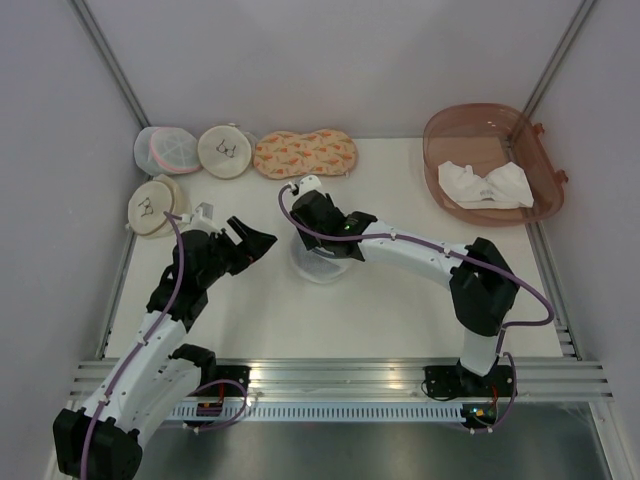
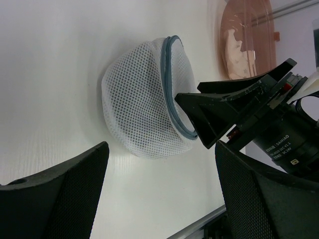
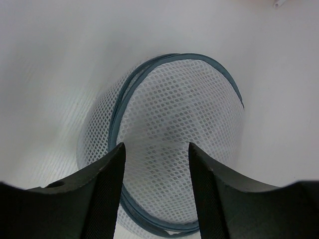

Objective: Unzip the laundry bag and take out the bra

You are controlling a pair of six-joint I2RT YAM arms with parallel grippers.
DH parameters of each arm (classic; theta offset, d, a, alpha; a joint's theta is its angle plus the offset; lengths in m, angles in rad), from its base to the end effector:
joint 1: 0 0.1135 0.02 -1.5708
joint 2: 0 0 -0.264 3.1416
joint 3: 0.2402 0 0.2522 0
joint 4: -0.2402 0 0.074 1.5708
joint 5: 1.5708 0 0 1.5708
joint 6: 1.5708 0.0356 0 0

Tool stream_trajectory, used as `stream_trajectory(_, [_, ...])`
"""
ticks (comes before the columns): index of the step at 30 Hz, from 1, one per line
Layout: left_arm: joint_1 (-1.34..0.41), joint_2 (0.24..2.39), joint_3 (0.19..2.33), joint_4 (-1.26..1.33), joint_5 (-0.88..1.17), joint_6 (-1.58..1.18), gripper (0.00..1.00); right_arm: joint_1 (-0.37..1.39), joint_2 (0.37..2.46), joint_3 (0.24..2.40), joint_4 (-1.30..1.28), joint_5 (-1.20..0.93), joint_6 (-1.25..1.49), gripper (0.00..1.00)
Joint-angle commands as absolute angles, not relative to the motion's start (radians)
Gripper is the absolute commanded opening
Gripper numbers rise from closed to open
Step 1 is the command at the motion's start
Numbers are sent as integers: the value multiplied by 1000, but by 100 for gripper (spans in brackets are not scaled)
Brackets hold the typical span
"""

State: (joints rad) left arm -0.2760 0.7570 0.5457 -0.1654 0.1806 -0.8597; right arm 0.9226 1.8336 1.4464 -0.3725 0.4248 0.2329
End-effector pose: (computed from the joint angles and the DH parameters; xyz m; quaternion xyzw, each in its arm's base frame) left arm 0.1730 -0.0556 0.2620 -0.1884 0.8034 -0.3640 0.4319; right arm 0.2624 0.3222 0.2582 -0.2254 0.8735 0.0484 0.4289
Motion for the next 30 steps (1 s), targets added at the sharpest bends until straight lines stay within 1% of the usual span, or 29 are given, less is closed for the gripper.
stream_trajectory(1, [-275, 742, 541, -169, 166, -887, 90, 922, 1815, 1470, -344, 425, 250, 59])
stream_trajectory(9, [-275, 744, 541, -169, 166, -890, 90, 923, 1735, 1424, -305, 354, 249, 57])
stream_trajectory(24, [-275, 746, 541, -170, 167, -888, 90, 922, 1842, 1445, -319, 339, 252, 51])
stream_trajectory(28, [-275, 747, 540, -172, 167, -888, 90, 919, 1876, 1443, -322, 341, 258, 46])
stream_trajectory(29, [-275, 747, 540, -172, 169, -887, 90, 917, 1887, 1443, -324, 341, 264, 35])
stream_trajectory(30, [-273, 749, 540, -170, 169, -887, 90, 917, 1890, 1442, -325, 338, 265, 28])
